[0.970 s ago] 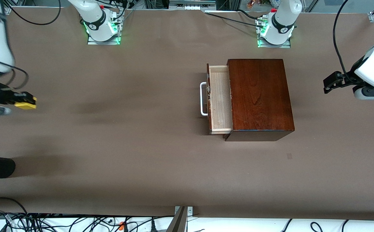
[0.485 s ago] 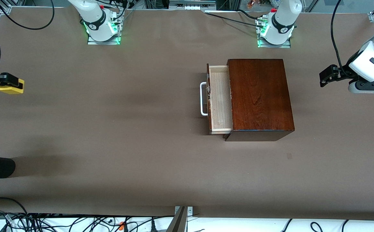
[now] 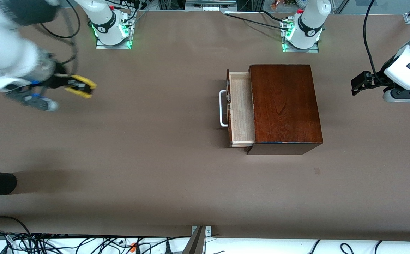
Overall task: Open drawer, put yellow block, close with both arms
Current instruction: 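Carry the yellow cube with the right gripper over the open drawer, then lower the cube into the drawer, open the right gripper and withdraw, then move the left gripper to the front of the open drawer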
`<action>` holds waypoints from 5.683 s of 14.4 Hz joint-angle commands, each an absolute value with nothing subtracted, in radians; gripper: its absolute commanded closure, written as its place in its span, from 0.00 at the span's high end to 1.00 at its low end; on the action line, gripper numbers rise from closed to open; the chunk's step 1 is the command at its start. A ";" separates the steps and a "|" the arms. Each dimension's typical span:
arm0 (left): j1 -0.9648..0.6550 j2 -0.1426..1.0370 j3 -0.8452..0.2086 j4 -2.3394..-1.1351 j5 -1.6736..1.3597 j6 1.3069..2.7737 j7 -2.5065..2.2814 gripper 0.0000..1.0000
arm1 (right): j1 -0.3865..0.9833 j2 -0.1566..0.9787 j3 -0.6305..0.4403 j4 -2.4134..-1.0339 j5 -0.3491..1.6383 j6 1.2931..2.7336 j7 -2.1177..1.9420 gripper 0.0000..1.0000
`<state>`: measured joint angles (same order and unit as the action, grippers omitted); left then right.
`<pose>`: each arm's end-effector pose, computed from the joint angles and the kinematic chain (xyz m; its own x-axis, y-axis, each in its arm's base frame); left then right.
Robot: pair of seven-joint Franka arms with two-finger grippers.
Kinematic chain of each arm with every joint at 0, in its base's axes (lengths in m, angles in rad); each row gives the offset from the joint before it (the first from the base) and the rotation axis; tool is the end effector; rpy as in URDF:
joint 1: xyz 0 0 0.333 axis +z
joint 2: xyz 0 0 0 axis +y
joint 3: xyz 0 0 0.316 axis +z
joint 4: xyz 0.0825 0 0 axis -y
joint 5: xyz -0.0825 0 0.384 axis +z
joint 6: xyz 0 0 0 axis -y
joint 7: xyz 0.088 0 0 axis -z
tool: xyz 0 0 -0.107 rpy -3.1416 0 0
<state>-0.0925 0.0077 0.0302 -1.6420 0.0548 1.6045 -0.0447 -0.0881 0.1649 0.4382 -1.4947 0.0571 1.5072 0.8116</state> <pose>0.5566 -0.0291 0.5896 0.9989 -0.0194 -0.0427 -0.0219 -0.9981 -0.0568 0.5589 0.1901 0.5693 0.8791 -0.4392 -0.1852 -0.4449 -0.8955 0.0117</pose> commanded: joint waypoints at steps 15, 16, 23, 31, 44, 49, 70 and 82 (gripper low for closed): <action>-0.094 0.000 0.032 -1.629 0.029 1.555 -0.031 1.00 | 0.665 0.672 0.431 -1.081 -0.167 1.857 2.445 0.00; -0.094 0.000 0.032 -1.629 0.029 1.554 -0.032 1.00 | 0.696 0.686 0.398 -1.081 -0.167 1.885 2.463 0.00; -0.092 0.000 0.032 -1.629 0.029 1.554 -0.031 1.00 | 0.758 0.794 0.313 -1.081 -0.166 2.025 2.508 0.00; -0.094 0.000 0.032 -1.629 0.029 1.554 -0.032 1.00 | 0.781 0.885 0.261 -1.081 -0.167 2.151 2.507 0.00; -0.100 0.006 0.031 -1.612 0.029 1.549 -0.034 1.00 | 0.747 0.790 0.272 -0.947 -0.100 1.824 2.499 1.00; -0.101 0.035 -0.024 -1.566 0.028 1.474 -0.028 1.00 | 0.622 0.612 0.261 -0.954 -0.018 1.616 2.176 1.00; -0.219 0.403 -0.518 -1.543 0.004 1.813 0.659 1.00 | 0.040 0.034 -0.081 -1.623 -0.018 1.577 0.019 1.00; -0.339 0.594 -0.509 -1.629 0.288 2.138 0.854 1.00 | -0.037 0.034 0.002 -1.600 -0.018 1.575 0.015 1.00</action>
